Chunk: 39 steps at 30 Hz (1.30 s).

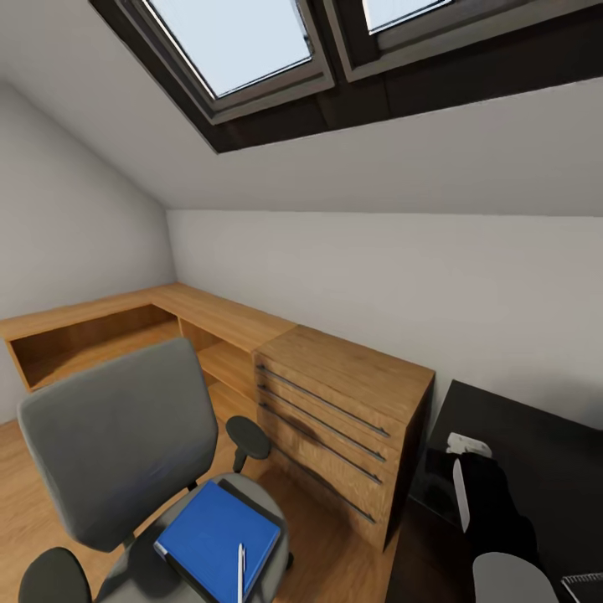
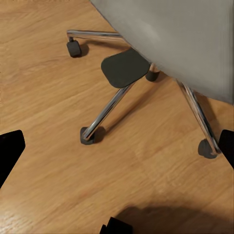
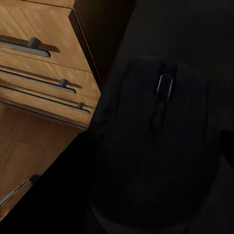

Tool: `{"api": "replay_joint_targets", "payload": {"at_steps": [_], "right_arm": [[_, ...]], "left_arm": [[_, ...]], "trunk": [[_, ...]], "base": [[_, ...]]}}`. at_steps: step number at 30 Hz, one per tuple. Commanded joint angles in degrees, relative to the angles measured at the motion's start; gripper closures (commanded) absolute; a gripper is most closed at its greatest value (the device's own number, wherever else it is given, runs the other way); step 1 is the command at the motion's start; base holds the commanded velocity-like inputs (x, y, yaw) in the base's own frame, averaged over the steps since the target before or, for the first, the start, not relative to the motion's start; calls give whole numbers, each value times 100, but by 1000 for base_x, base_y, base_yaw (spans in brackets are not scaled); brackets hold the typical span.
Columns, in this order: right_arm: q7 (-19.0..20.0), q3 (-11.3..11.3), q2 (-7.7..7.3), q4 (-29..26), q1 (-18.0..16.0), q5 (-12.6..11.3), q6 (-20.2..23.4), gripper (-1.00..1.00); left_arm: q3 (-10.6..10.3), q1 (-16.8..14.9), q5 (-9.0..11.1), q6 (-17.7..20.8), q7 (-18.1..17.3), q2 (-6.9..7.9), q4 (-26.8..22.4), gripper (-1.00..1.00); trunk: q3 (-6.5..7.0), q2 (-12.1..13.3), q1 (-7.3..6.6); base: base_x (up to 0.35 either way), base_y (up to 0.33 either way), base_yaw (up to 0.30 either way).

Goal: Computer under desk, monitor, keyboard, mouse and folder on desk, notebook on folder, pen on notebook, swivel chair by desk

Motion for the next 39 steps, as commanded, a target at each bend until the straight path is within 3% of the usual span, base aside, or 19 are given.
{"api": "replay_joint_targets", "payload": {"at_steps": [1, 14, 27, 39], "right_arm": [[58, -20, 10, -10, -6, 55, 29, 100], [70, -12, 143, -42, -6, 51, 67, 100], [72, -19, 145, -50, -6, 51, 66, 100], [71, -12, 195, -97, -6, 47, 67, 100]], "left_arm": [[37, -4, -6, -13, -22, 0, 5, -100], [41, -4, 7, 15, -6, 10, 5, -100], [46, -4, 6, 16, -5, 0, 7, -100], [46, -4, 4, 10, -5, 9, 6, -100]], "trunk": [[12, 38, -23], [245, 559, -308], [479, 1081, -594], [694, 1562, -857]], "base": [[0, 0, 0], [0, 0, 0], [-9, 0, 0], [-218, -69, -1]]}}
